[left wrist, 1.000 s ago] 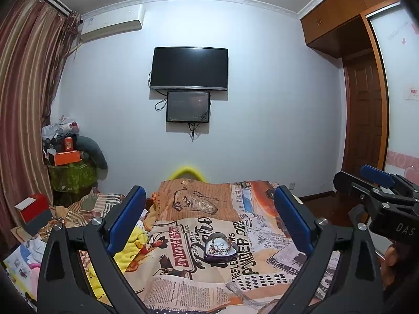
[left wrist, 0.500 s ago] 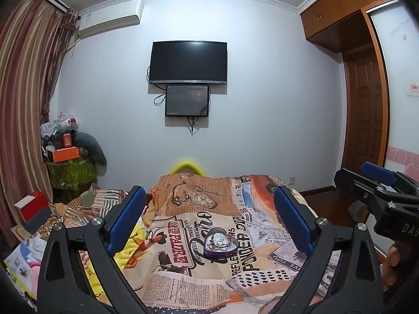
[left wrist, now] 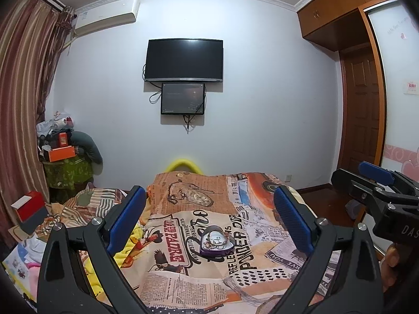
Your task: Organize jewelry
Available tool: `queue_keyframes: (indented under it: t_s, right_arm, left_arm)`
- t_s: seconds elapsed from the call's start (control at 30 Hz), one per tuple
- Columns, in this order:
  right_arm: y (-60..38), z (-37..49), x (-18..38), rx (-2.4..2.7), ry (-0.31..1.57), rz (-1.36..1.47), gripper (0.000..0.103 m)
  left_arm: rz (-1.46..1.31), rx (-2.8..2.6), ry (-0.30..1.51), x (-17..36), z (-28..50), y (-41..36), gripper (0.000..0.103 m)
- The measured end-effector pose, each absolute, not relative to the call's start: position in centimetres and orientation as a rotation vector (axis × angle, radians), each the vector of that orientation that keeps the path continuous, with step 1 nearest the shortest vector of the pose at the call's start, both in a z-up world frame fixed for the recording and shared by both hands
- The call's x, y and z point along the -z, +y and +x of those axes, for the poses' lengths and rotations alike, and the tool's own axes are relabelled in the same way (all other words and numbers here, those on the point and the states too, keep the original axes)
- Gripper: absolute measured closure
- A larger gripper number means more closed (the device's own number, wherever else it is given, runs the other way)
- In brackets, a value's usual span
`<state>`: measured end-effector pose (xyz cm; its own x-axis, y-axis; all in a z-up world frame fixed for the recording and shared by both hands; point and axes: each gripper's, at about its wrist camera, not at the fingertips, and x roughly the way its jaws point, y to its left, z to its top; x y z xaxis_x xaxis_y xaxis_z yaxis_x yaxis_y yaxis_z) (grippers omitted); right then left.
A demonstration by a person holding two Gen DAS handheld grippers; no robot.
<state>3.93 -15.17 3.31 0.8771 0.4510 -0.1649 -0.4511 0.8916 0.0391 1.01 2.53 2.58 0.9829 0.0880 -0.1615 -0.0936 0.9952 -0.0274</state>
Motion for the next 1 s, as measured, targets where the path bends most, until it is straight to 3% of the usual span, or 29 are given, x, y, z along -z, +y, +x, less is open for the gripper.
queue_keyframes:
  t_s: [1.0]
  right_arm:
    - [-15.49, 4.29, -3.33, -0.464, 0.186, 0.009, 0.014]
  left_arm:
    - [-0.046, -0.081, 0.188, -1.98, 1.80, 2.90, 0.004]
